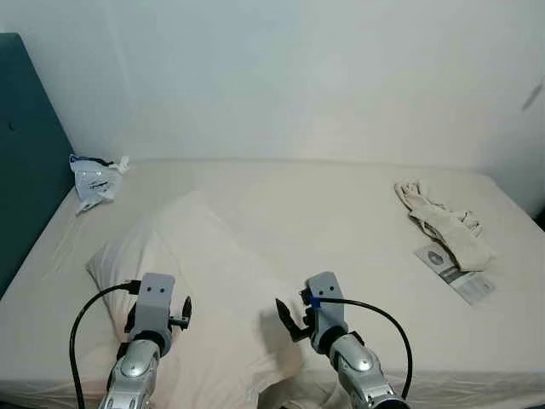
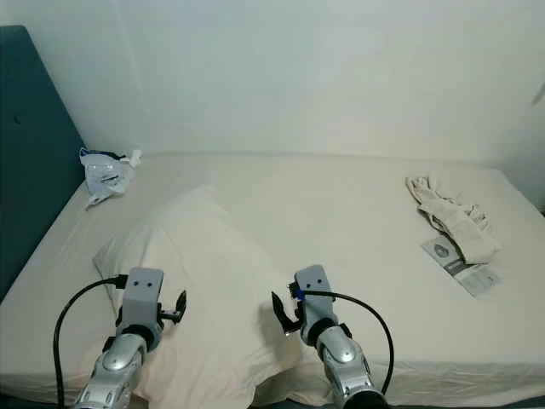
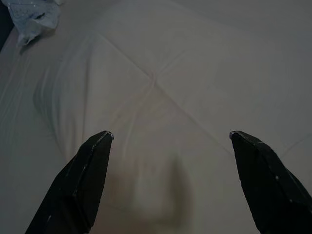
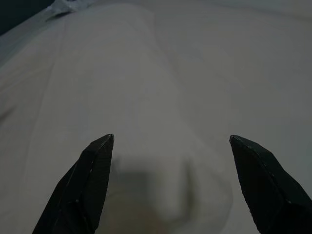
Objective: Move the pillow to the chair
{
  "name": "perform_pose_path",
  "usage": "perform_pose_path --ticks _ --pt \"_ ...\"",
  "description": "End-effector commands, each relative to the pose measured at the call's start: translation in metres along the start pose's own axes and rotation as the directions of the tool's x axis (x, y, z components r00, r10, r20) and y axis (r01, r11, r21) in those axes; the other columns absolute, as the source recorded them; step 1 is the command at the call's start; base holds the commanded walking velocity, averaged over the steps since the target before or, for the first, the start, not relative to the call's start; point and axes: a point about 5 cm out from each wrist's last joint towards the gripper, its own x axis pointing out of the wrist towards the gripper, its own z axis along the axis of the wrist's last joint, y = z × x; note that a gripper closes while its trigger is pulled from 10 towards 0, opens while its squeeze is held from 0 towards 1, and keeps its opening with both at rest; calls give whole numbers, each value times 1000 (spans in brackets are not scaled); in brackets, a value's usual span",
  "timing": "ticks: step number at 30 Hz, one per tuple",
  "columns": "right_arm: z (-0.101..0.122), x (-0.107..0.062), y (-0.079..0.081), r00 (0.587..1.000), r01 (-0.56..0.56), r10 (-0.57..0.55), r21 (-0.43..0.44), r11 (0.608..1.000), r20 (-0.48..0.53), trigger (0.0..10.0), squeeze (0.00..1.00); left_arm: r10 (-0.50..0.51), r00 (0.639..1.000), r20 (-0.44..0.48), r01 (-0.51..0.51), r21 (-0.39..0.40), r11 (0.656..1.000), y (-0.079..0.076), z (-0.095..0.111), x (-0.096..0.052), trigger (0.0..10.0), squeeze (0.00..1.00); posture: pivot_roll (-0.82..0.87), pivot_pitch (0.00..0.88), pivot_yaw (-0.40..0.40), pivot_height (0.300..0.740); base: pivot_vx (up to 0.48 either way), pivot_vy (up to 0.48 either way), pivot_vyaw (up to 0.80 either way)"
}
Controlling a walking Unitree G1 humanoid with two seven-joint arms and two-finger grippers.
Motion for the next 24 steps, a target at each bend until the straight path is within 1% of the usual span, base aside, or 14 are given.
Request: perform_pose_path --ticks 1,3,7,10,13,17,24 --pt "-1 -1 2 1000 1 -1 8 1000 10 10000 0 17 1000 -13 -17 -6 1000 2 -3 -3 10000 0 9 22 -38 740 0 0 0" --pt "0 -1 0 1000 13 -13 21 1000 11 10000 0 26 1000 -16 -26 -7 1000 4 -6 -5 10000 0 8 22 -38 740 0 0 0" --pt "-1 -2 0 1000 13 -13 20 1000 10 10000 0 32 999 -18 -32 -6 999 4 -7 -7 10000 0 6 24 -39 740 0 0 0" --pt "-2 -3 -1 1000 14 -14 18 1000 8 10000 0 44 999 -10 -44 -22 999 3 -8 -10 10000 0 0 14 -42 740 0 0 0" --pt "-3 -4 -2 1000 15 -15 16 1000 8 10000 0 45 999 -8 -45 -23 999 3 -8 -11 10000 0 -7 16 -41 740 0 0 0" --pt "-4 -6 -3 1000 17 -17 15 1000 9 10000 0 41 999 -20 -41 -20 999 4 -13 -16 10000 0 -12 18 -36 740 0 0 0" --pt "-5 -7 -5 1000 28 -28 23 999 3 10000 0 51 999 -15 -52 -26 998 6 -11 -15 10000 0 -4 17 -40 740 0 0 0"
